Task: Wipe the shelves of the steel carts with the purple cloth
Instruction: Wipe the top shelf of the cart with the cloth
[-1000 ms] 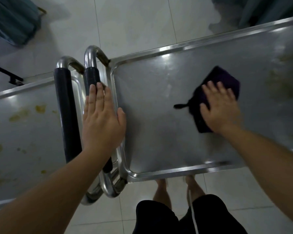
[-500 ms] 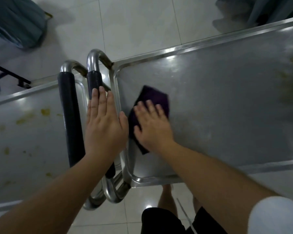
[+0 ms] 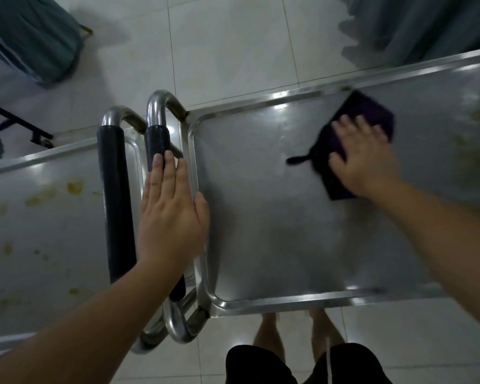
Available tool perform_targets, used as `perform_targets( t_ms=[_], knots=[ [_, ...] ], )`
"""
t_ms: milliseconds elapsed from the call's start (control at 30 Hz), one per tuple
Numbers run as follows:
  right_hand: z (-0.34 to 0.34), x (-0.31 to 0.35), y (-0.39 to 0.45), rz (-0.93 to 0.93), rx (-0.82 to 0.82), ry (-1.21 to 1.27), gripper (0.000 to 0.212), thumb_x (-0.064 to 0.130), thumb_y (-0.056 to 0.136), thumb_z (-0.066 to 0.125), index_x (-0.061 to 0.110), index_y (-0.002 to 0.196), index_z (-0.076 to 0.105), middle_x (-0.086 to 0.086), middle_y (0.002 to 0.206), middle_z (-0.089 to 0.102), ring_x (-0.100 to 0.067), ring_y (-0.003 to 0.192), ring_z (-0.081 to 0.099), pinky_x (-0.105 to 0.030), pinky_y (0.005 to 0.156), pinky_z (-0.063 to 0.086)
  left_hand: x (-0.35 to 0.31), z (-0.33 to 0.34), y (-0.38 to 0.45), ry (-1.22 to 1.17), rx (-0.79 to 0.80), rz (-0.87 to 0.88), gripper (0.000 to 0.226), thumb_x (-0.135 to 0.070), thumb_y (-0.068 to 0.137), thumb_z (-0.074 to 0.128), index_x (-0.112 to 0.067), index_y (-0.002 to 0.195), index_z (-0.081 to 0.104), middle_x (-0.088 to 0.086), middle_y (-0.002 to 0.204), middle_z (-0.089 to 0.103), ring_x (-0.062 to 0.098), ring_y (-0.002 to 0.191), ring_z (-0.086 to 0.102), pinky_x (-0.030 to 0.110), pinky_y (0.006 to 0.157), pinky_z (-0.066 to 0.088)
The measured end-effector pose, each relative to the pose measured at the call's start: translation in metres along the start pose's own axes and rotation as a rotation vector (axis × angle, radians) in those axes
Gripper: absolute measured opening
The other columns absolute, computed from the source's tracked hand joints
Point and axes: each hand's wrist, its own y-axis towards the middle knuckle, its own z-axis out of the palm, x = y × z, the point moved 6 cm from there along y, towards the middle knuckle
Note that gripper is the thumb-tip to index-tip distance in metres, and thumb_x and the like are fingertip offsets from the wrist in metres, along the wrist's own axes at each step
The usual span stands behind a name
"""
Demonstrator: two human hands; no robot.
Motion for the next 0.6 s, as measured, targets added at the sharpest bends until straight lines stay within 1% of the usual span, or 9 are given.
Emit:
perform_targets(
  t_ms=[67,133,200,233,300,367,433,500,600],
  knots=[
    [-0.012,-0.057,0.009,0.198,-0.041,0.011,0.084,0.056,0.089,0.025,0.018,0.164,0.027,-0.007,0.172,0.024,-0.033,0.158,0.020,-0.052,0.127,0.012,0.000,0.000,0.000,-0.008,-0.001,-0.007,0.068,-0.045,0.111,0.020,-0.010,0.169,0.012,0.004,0.178,-0.003,0.010,0.161,-0.018,0.023,0.124,-0.022],
    [-0.014,-0.076,0.014,0.431,-0.064,0.047,0.085,0.055,0.089,0.020,0.018,0.166,0.022,-0.004,0.173,0.017,-0.031,0.159,0.013,-0.053,0.129,0.007,0.001,0.001,0.000,-0.012,0.007,-0.009,0.069,-0.045,0.110,0.019,-0.011,0.169,0.011,0.003,0.178,-0.004,0.010,0.161,-0.018,0.026,0.125,-0.020],
    [-0.010,-0.052,0.017,0.617,-0.100,0.117,0.085,0.054,0.089,0.020,0.018,0.166,0.019,-0.002,0.174,0.014,-0.030,0.160,0.009,-0.054,0.128,0.006,0.002,0.003,0.001,-0.002,0.011,-0.001,0.069,-0.044,0.110,0.021,-0.010,0.169,0.009,0.005,0.178,-0.005,0.012,0.161,-0.018,0.032,0.129,-0.014],
    [-0.006,-0.027,0.020,0.632,-0.109,0.137,0.084,0.052,0.090,0.022,0.018,0.166,0.018,-0.001,0.174,0.014,-0.030,0.160,0.009,-0.055,0.128,0.005,0.003,0.003,0.001,-0.002,0.004,0.001,0.069,-0.044,0.110,0.022,-0.010,0.169,0.010,0.005,0.178,-0.005,0.013,0.161,-0.017,0.033,0.129,-0.013],
    [0.002,0.040,0.027,0.509,-0.100,0.149,0.082,0.050,0.092,0.025,0.016,0.166,0.019,-0.003,0.174,0.015,-0.031,0.160,0.010,-0.054,0.128,0.005,0.003,0.003,0.002,-0.009,-0.008,0.001,0.068,-0.043,0.110,0.022,-0.009,0.169,0.010,0.006,0.178,-0.004,0.013,0.162,-0.017,0.031,0.129,-0.015],
    [0.017,0.119,0.024,0.281,-0.071,0.124,0.080,0.049,0.095,0.032,0.014,0.166,0.021,-0.006,0.173,0.018,-0.032,0.159,0.013,-0.053,0.128,0.005,0.003,0.003,0.002,-0.010,0.001,-0.006,0.069,-0.043,0.110,0.021,-0.010,0.169,0.009,0.005,0.178,-0.005,0.013,0.161,-0.018,0.032,0.129,-0.015],
    [0.038,0.203,0.010,0.004,-0.023,0.073,0.079,0.050,0.097,0.034,0.014,0.166,0.021,-0.006,0.173,0.019,-0.032,0.159,0.013,-0.053,0.128,0.005,0.003,0.002,0.000,-0.003,0.005,-0.011,0.069,-0.043,0.110,0.020,-0.010,0.169,0.008,0.006,0.178,-0.006,0.013,0.161,-0.018,0.037,0.131,-0.010],
    [0.057,0.278,-0.010,-0.330,0.069,-0.009,0.078,0.052,0.100,0.027,0.017,0.167,0.009,-0.003,0.175,0.011,-0.030,0.161,0.004,-0.053,0.129,0.003,-0.001,0.002,0.000,0.029,0.006,-0.005,0.069,-0.041,0.109,0.019,-0.009,0.169,0.007,0.007,0.177,-0.007,0.015,0.161,-0.018,0.039,0.132,-0.008],
    [0.067,0.314,-0.022,-0.685,0.144,-0.083,0.079,0.052,0.100,0.027,0.019,0.166,-0.002,-0.001,0.175,0.005,-0.026,0.161,-0.006,-0.052,0.129,0.004,-0.003,0.001,0.000,0.048,0.004,-0.035,0.071,-0.039,0.106,0.016,-0.009,0.169,0.006,0.006,0.177,-0.010,0.014,0.160,-0.020,0.035,0.129,-0.014]
  ],
)
